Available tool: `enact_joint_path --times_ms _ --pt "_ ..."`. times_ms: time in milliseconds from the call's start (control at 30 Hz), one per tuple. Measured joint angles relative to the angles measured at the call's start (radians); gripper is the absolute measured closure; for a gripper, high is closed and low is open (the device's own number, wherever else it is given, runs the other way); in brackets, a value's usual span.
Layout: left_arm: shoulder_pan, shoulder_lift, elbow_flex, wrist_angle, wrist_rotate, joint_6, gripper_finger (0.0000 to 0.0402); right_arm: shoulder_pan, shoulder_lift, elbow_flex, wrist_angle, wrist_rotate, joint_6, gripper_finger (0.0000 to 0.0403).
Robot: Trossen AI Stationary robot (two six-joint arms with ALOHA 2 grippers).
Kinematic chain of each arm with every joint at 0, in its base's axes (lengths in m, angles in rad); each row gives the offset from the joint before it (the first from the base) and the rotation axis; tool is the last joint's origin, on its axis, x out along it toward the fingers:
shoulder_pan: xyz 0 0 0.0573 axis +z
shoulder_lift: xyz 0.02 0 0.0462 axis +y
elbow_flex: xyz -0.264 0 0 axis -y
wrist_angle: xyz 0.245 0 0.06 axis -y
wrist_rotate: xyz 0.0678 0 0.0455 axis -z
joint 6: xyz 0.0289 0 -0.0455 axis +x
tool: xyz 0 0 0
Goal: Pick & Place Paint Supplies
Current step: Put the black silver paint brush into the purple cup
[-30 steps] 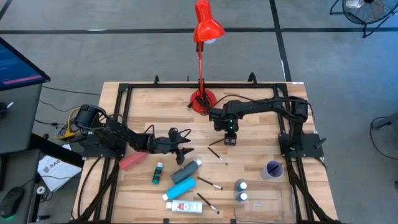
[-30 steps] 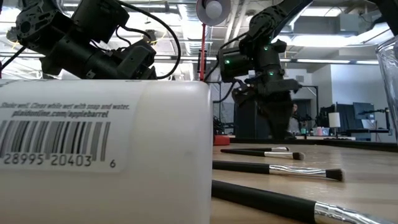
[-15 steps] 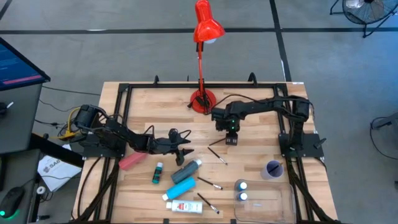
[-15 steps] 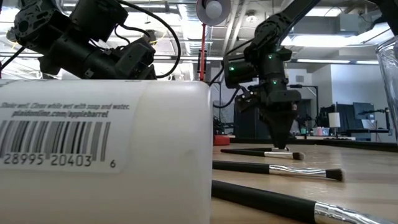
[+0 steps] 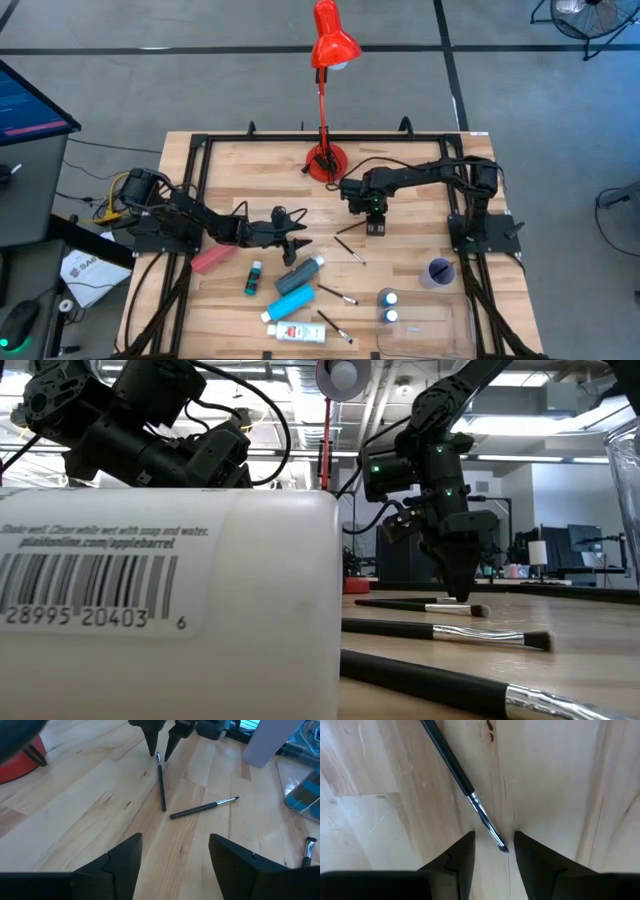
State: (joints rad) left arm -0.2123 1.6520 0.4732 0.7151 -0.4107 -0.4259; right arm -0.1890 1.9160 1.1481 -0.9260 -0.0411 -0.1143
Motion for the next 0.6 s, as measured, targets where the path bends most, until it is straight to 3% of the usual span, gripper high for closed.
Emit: enact_joint_path --times_ms 600 --pt "0.0 0.0 0.0 0.001 0.0 0.002 0.0193 0.059 -0.001 -0.019 0.003 0.057 -0.012 0.0379"
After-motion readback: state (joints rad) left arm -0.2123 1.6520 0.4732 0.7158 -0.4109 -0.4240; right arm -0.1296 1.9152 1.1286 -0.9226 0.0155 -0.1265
